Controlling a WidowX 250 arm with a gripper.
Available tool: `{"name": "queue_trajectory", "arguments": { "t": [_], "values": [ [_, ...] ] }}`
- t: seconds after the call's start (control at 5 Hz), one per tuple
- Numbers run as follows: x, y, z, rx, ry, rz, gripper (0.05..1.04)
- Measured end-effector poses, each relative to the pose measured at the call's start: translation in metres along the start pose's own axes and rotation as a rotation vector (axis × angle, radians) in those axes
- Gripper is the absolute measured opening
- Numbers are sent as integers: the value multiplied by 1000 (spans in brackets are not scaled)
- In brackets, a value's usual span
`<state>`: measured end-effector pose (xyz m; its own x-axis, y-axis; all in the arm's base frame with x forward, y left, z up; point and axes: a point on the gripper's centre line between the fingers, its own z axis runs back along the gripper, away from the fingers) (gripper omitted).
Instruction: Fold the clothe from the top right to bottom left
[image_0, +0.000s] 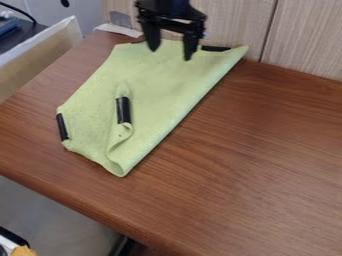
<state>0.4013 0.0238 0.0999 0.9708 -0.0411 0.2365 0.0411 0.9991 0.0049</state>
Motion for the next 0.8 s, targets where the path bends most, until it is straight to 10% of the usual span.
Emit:
{"name": "queue_trajectory", "arguments": {
  "t": [0.8],
  "values": [
    [58, -47, -59, -30, 56, -159, 954]
  ]
}}
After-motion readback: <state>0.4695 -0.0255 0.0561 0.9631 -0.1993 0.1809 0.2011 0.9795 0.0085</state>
